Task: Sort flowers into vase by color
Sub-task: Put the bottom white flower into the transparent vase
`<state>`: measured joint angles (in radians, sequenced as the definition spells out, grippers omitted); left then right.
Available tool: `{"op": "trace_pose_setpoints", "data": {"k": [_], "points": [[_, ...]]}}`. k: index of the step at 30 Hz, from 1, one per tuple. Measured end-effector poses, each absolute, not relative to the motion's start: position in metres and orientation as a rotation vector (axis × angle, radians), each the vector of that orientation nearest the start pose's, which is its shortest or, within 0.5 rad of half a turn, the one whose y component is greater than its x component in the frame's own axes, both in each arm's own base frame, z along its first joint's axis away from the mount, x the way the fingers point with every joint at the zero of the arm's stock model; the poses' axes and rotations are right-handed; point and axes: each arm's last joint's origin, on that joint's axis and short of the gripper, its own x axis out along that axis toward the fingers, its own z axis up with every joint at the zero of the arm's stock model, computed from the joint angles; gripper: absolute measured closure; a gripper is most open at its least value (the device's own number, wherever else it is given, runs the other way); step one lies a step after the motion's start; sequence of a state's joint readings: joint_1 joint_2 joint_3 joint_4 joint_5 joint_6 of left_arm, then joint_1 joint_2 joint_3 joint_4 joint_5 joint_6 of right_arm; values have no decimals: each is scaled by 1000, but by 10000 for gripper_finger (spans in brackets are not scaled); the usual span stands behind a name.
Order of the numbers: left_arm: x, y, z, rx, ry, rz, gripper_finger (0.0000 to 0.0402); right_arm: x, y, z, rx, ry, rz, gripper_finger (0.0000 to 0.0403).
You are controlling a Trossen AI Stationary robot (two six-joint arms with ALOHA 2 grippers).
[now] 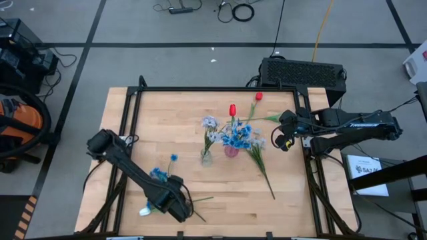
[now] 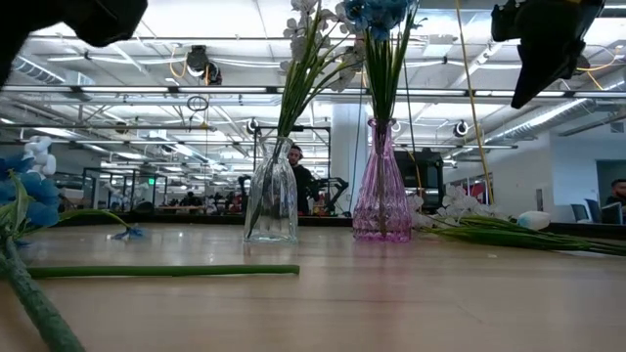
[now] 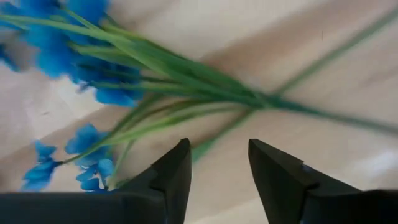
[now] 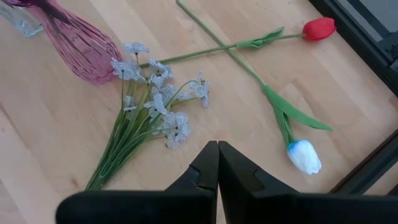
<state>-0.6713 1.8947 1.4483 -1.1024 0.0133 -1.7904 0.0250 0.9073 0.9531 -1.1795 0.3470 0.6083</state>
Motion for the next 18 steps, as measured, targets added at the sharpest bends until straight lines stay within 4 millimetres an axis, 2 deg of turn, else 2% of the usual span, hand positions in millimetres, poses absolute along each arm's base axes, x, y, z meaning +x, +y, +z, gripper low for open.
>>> {"op": "trace_pose_setpoints", "data": {"k": [13,16,18], "points": [[271,-248,149,-669,1729,704,232,140,-6,297,319,985,-603,403],[271,-250,139,-646,1831,667,250,141,-6,297,314,980,-596,403],[271,-250,136,-645,1884,648,281,141,-6,297,313,978,-595,403]]}}
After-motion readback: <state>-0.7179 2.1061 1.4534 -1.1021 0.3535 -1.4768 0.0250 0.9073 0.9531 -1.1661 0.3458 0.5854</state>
